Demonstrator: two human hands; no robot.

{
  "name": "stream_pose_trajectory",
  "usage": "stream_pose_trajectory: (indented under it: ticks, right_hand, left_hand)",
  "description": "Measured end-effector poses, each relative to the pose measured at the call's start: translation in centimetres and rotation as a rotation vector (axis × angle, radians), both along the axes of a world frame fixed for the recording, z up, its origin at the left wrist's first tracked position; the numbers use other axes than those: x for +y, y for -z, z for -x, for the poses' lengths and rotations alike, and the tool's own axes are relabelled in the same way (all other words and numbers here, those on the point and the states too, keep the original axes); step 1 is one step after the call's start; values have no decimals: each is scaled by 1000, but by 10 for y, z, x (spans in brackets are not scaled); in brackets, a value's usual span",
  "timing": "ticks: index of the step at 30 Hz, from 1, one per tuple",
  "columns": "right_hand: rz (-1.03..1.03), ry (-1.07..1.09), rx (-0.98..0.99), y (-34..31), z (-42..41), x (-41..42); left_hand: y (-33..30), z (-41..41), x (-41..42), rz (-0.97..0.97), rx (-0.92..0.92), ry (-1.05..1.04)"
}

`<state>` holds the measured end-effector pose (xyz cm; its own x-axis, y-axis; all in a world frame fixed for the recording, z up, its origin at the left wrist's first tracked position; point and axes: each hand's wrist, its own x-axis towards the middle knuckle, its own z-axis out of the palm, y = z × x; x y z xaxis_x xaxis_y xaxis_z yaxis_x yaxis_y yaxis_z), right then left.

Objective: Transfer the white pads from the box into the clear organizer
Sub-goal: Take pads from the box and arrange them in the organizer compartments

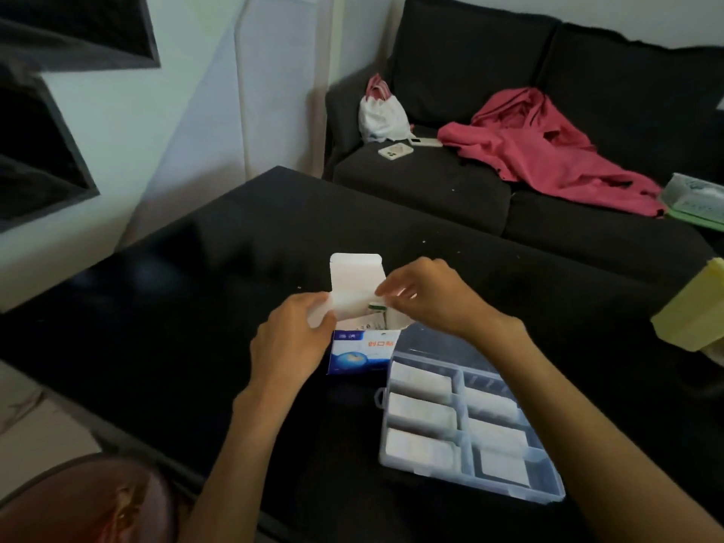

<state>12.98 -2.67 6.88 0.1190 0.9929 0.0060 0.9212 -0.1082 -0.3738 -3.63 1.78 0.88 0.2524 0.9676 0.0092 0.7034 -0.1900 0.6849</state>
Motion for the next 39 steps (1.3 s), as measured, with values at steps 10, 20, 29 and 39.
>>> stream_pose_trajectory:
  ticks: [10, 20, 29, 39]
  right_hand:
    - [247, -235, -527, 31, 11, 47]
    - [174, -159, -356, 32, 16, 22]
    - [-127, 16, -154, 38, 23, -32]
    - [-64, 61, -178, 49, 35, -36]
  left_hand:
    - [9, 3, 14, 166, -150, 30]
    - [-5, 7, 20, 669, -459, 75]
    - [6, 6, 14, 265, -597, 102]
    - [7, 8, 18, 266, -505, 144]
